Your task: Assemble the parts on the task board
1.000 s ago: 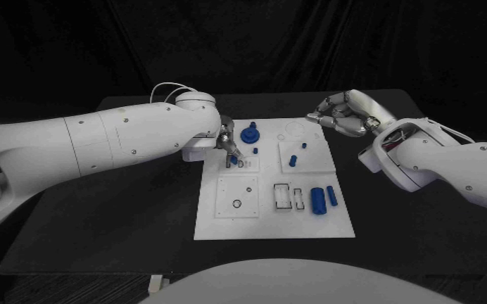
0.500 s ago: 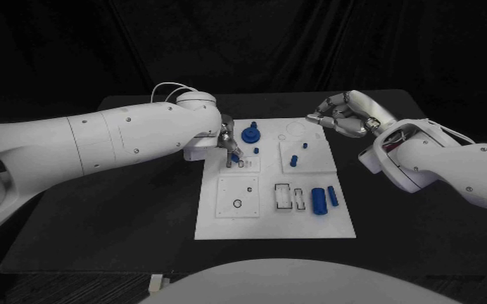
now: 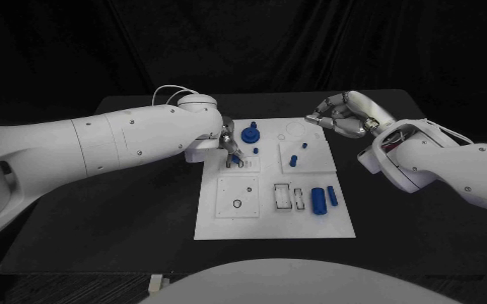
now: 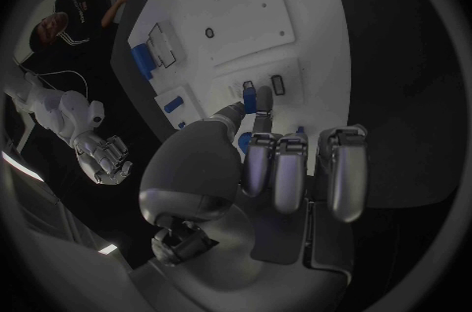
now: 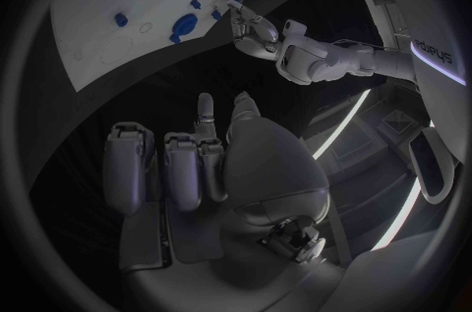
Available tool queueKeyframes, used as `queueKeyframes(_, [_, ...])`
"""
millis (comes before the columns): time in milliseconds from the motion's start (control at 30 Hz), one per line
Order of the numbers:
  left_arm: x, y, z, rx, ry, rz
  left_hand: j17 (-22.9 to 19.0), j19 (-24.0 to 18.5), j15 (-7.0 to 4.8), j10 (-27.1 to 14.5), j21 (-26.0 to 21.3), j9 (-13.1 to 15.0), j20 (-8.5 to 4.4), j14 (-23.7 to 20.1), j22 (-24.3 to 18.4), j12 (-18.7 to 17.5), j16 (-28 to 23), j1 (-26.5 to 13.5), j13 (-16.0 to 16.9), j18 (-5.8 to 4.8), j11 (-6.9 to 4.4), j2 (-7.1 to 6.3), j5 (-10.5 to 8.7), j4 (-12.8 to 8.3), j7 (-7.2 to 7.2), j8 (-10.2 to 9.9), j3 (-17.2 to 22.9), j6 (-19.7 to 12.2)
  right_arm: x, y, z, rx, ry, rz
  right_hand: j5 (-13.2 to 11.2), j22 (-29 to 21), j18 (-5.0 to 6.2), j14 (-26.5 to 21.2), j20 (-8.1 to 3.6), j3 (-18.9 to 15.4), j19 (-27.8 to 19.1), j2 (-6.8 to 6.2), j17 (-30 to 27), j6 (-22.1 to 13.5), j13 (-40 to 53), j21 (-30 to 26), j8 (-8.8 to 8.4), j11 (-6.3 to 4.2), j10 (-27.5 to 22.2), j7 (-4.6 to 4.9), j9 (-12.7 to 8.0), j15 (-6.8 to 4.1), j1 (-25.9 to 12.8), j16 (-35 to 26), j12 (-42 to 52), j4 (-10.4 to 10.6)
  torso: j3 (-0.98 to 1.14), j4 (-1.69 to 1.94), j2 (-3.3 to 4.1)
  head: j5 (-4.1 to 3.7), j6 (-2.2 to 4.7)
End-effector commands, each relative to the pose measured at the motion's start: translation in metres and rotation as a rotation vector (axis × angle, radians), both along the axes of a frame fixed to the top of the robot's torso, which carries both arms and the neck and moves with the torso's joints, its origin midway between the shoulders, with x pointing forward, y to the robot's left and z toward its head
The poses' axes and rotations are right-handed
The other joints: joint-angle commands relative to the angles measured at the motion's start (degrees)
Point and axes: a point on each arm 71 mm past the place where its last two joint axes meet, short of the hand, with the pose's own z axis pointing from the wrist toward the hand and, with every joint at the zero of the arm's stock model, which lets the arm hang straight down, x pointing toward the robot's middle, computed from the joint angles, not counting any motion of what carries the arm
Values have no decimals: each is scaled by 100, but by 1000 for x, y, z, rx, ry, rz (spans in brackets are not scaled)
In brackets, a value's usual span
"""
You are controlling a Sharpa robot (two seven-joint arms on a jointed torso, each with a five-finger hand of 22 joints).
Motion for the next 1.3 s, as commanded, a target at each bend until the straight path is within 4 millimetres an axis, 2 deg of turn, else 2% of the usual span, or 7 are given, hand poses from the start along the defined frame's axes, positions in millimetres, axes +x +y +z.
queueKeyframes(33, [0, -1, -1, 9, 1, 18, 1509, 270, -31, 312, -23, 8, -24, 615, 1328, -27, 15, 14, 1032, -34, -41, 51, -16, -85, 28, -38, 98, -8, 0, 0, -1, -5, 3, -7, -25, 1195, 99, 497, 32, -45, 131, 7, 965, -34, 1491, -53, 26, 19, 598, 9, 5, 10, 67, -31, -10, -5, -2, 2, -1, -2, -1])
queueKeyframes(1300, [-2, -6, -8, 19, 29, -4, 1509, 245, -26, 293, -69, 13, -20, 615, 1313, -68, 15, -22, 999, -23, -37, 36, -59, -61, 31, -46, 126, -8, -1, -1, -2, -7, 6, -7, -21, 1187, 105, 488, 32, -49, 119, 6, 929, -38, 1491, -75, 35, 19, 598, 9, 4, 10, 84, -46, -10, -6, 2, -4, -9, -2, -1])
